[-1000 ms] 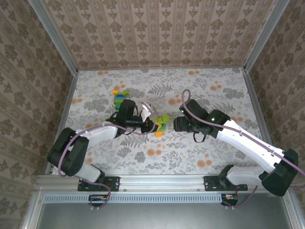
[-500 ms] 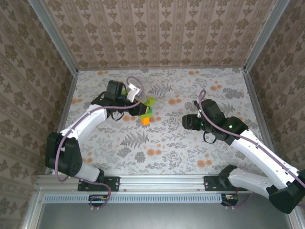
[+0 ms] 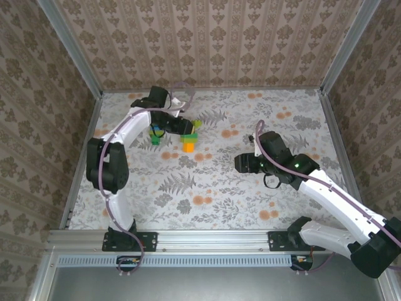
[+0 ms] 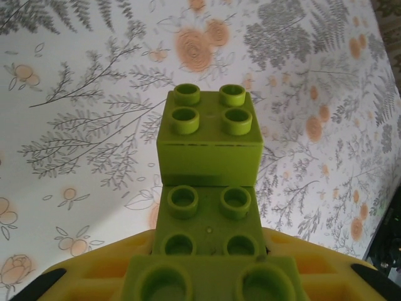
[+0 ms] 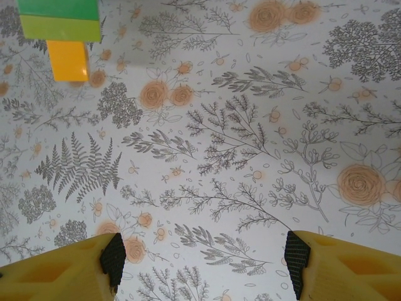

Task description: Assemble a carrot with lego

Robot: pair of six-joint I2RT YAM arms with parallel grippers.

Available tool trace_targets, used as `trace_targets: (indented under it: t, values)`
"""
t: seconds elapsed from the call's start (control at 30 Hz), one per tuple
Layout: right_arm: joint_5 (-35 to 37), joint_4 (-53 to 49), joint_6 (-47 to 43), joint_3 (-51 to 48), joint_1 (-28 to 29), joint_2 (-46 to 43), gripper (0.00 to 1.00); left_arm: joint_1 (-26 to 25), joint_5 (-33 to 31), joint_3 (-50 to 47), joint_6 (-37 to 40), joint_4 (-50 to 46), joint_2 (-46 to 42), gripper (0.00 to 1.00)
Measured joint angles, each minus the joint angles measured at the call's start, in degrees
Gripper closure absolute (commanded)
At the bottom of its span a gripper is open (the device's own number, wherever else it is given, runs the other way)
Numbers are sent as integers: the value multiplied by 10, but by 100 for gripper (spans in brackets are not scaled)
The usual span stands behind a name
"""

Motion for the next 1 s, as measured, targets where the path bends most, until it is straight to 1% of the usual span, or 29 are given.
trace_targets:
  t: [0.37,0.67,0.8,1.0]
  values:
    - [-24,23,-3,-11,-10,9,29,18,16,171,27,-101,130,61]
    - [-32,28,-11,-18,-18,11,29,30,15,252,28,-150,220,61]
    - [-40,28,-11,-19,-21,12,29,30,15,272,28,-162,238,60]
    - [-45,32,-11,-26,-23,17,29,35,14,342,27,-181,283,59]
